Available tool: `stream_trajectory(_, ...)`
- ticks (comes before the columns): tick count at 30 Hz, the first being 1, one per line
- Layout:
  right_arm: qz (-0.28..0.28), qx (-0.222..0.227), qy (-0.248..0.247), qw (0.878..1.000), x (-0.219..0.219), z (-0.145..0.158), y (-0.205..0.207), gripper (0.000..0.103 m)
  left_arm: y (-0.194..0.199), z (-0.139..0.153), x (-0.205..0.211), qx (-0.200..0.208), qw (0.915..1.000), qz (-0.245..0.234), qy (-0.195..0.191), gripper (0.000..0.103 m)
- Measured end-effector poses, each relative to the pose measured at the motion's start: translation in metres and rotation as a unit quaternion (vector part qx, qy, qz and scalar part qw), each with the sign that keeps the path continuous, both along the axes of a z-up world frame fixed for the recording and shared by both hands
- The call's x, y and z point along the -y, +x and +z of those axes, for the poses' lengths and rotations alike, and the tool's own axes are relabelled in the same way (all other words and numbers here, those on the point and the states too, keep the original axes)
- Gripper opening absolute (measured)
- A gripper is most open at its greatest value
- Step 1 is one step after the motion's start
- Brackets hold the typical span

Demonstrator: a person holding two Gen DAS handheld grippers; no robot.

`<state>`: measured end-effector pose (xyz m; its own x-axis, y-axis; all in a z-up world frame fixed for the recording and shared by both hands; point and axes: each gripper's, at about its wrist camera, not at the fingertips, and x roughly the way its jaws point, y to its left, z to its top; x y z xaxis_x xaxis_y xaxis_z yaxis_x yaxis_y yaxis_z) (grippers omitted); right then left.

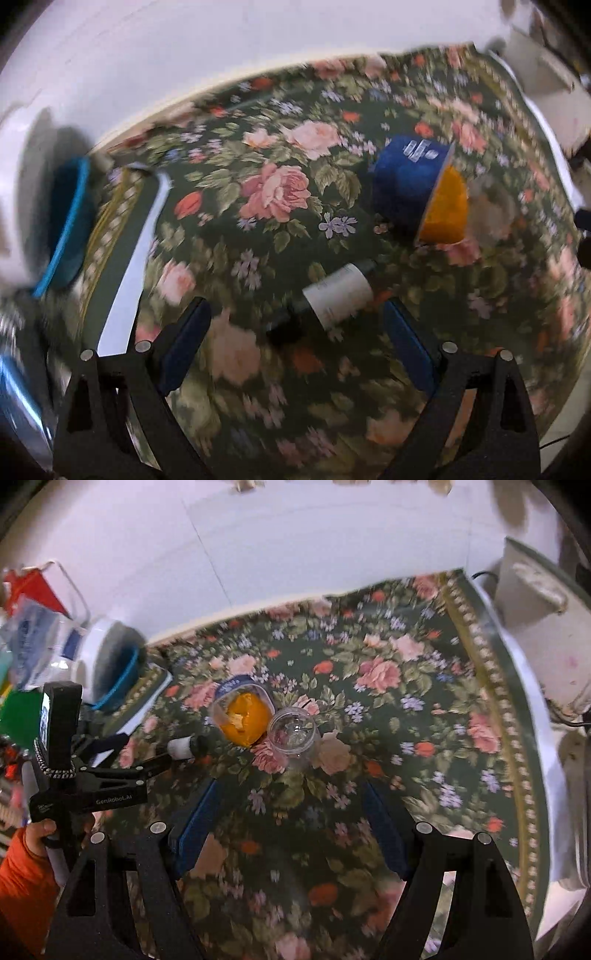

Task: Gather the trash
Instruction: 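Grasp the small white bottle with the left tool while the right tool grasps the clear glass jar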

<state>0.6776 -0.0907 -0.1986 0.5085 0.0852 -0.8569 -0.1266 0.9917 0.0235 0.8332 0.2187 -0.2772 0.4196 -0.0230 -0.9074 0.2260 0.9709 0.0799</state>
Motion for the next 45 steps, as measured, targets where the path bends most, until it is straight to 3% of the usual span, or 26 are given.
stream_trajectory(3, -0.010, -0.019, -0.003, 1.000, -0.003, -0.020, 0.022, 0.075, 0.012, -0.012, 0.000, -0.010, 0.9997, -0.020, -0.006, 0.092)
stream_trajectory(8, -0.022, -0.042, -0.021, 0.999, -0.006, -0.051, 0.049, 0.075, 0.018, -0.020, -0.001, -0.009, 0.9989, -0.026, -0.037, 0.077)
stream_trajectory(11, -0.020, -0.055, -0.027, 0.998, -0.007, -0.064, 0.057, 0.075, 0.017, -0.018, 0.001, 0.002, 0.9988, -0.027, -0.040, 0.063)
stream_trajectory(13, -0.020, -0.062, -0.025, 0.998, -0.005, -0.071, 0.061, 0.075, 0.013, -0.016, 0.002, 0.006, 0.9988, -0.028, -0.041, 0.045)
stream_trajectory(16, -0.023, -0.058, -0.025, 0.998, -0.002, -0.076, 0.064, 0.067, 0.008, -0.014, 0.003, 0.004, 0.9988, -0.027, -0.041, 0.028)
stream_trajectory(18, -0.019, -0.057, -0.018, 0.998, -0.001, -0.077, 0.066, 0.062, 0.003, -0.013, 0.002, 0.003, 0.9987, -0.018, -0.047, 0.028)
stream_trajectory(20, -0.009, -0.049, -0.012, 0.999, -0.002, -0.077, 0.066, 0.050, -0.001, -0.013, 0.001, -0.001, 0.9984, -0.002, -0.057, 0.028)
stream_trajectory(27, 0.010, -0.037, -0.010, 0.999, -0.002, -0.066, 0.055, 0.049, -0.025, 0.014, 0.009, 0.022, 0.9947, 0.041, -0.091, 0.028)
stream_trajectory(33, 0.012, 0.005, 0.016, 1.000, 0.022, -0.022, 0.019, 0.049, -0.060, 0.061, 0.041, 0.078, 0.9901, 0.062, -0.099, 0.028)
stream_trajectory(45, 0.065, 0.105, 0.027, 0.992, 0.073, 0.083, -0.075, 0.049, -0.180, 0.145, 0.105, 0.185, 0.9670, 0.135, -0.111, 0.028)
